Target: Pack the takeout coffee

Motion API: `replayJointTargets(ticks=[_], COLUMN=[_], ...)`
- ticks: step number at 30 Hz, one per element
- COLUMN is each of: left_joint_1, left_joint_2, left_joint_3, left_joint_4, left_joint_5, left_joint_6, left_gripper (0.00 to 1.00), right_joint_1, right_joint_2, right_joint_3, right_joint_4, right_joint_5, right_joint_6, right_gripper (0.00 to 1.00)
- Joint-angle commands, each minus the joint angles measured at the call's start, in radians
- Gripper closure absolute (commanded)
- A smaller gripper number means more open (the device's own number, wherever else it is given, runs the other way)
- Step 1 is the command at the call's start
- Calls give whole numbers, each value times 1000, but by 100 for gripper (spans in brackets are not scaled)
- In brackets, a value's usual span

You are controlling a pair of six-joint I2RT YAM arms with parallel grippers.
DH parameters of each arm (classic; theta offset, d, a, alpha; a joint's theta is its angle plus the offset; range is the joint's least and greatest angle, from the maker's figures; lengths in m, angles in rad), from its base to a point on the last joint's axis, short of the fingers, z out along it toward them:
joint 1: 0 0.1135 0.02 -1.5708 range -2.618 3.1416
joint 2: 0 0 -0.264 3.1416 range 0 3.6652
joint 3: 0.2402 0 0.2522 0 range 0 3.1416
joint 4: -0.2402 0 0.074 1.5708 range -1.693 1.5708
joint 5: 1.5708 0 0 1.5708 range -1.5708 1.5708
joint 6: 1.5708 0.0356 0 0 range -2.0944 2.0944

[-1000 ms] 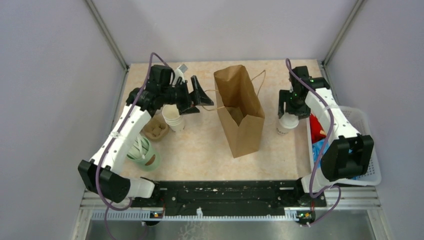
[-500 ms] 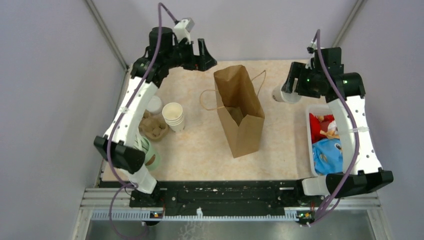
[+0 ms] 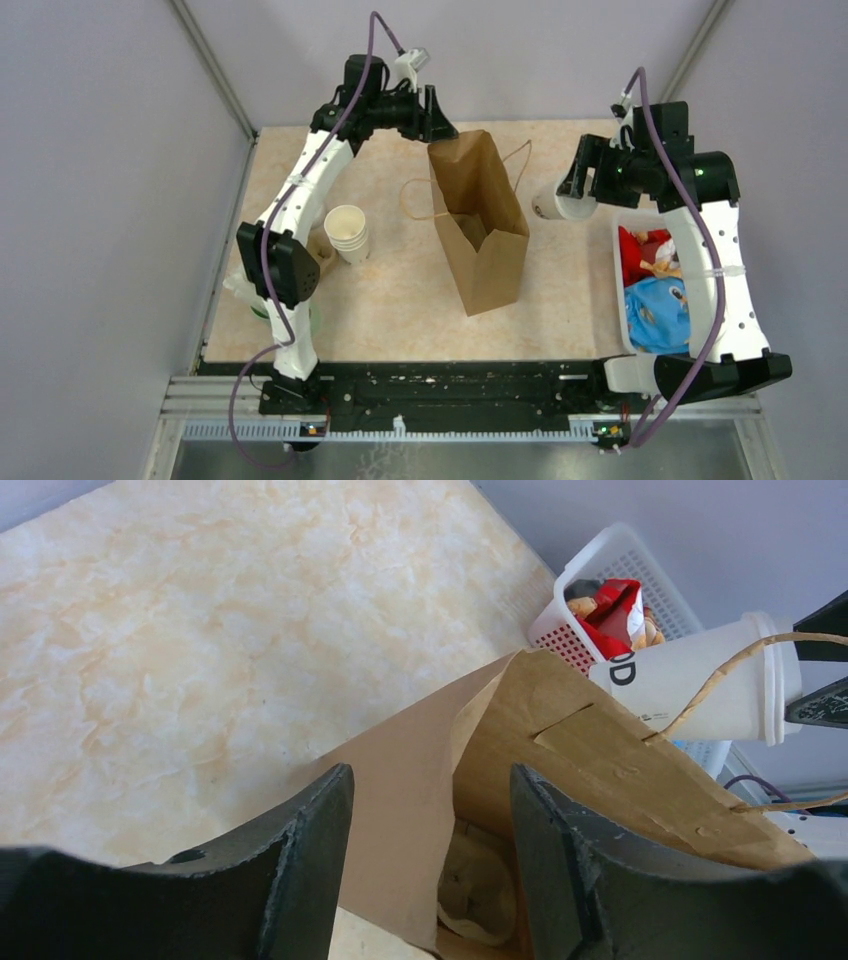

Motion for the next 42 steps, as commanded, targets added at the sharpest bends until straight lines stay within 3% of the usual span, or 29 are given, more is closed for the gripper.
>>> replayJointTargets(ticks=[1, 18, 23, 26, 35, 42], left_joint_1=[-25, -66, -75, -83, -125, -157], left_joint_2=[9, 73, 69, 66, -41, -140], left_joint_3=[57, 143, 143, 157, 161, 133], left_joint_4=[63, -33, -42, -44, -19, 23], left_joint_5=[38, -41, -43, -51, -216, -373], left_joint_6=[51, 148, 162, 166, 227, 296], left_gripper=[37, 73, 86, 100, 100, 100], right_joint_1=[10, 10, 11, 10, 10, 10], right_joint_2=[-33, 4, 24, 44, 92, 66], right_joint_3=[21, 160, 234, 296, 543, 664], right_joint_4=[-10, -74, -104, -132, -178, -37], right_joint_5=[-25, -36, -31, -20, -23, -130], right_joint_6=[-13, -16, -19, -25, -26, 3], right_gripper=[33, 34, 35, 35, 36, 37])
